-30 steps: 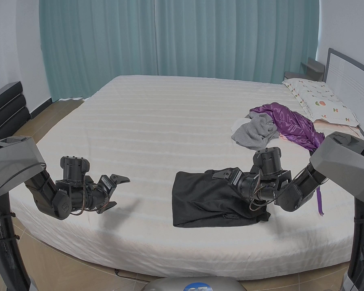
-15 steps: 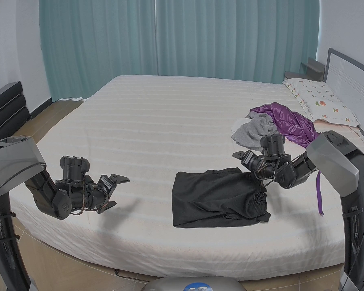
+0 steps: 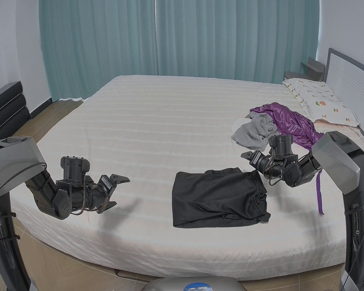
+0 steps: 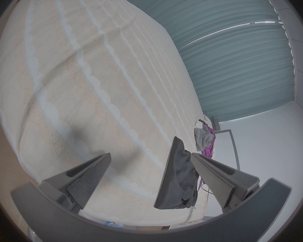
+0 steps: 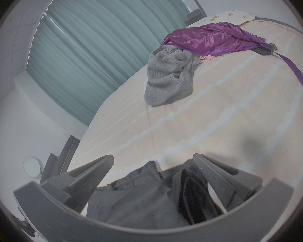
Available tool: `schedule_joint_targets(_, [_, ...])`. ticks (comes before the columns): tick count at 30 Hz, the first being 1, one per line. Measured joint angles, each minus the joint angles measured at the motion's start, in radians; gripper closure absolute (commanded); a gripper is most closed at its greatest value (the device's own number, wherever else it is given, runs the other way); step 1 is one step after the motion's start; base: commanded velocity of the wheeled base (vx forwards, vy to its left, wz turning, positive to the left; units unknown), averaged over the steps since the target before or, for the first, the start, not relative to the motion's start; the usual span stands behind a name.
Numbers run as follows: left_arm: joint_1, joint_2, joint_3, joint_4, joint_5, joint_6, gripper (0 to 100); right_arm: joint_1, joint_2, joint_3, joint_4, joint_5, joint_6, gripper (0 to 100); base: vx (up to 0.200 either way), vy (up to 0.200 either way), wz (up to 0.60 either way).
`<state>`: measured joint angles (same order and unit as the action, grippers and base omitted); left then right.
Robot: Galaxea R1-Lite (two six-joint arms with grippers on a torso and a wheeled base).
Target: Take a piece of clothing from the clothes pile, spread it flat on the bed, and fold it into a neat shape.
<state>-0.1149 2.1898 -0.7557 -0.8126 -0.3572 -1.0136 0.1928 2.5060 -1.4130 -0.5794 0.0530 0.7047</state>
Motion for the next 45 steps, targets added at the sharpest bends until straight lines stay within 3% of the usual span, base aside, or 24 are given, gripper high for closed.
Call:
schedule_joint_targets(3, [0.000,0.001,-0.001,-0.001,0.000,0.000,0,0.002,0.002,0.016,0.001,0.001,-0.025,0,0.000,0.000,0.00])
schedule_joint_targets(4, [0.000,0.002,-0.002,-0.001,0.000,0.000,0,0.002,0.004,0.021,0.002,0.001,-0.032,100,0.000,0.000,0.00])
schedule_joint_targets(17, [-0.023,0.029,-0.095,0.015,0.079,0.003,0,-0.023,0.020,0.050,0.007,-0.014,-0.070,100,0.000,0.000,0.00])
schedule_joint_targets(21, [-0.044,0.060,-0.206,0.043,0.123,0.009,0,-0.038,0.011,0.050,0.000,-0.014,-0.069,100,0.000,0.000,0.00])
schedule_joint_targets(32, [-0.149,0.204,-0.569,0.217,0.157,0.019,0,-0.060,-0.011,0.046,-0.023,-0.016,-0.001,100,0.000,0.000,0.00])
schedule_joint_targets(45, [-0.261,0.397,-0.864,0.341,0.205,0.071,0,-0.039,-0.018,0.069,-0.044,-0.031,0.039,100,0.000,0.000,0.00])
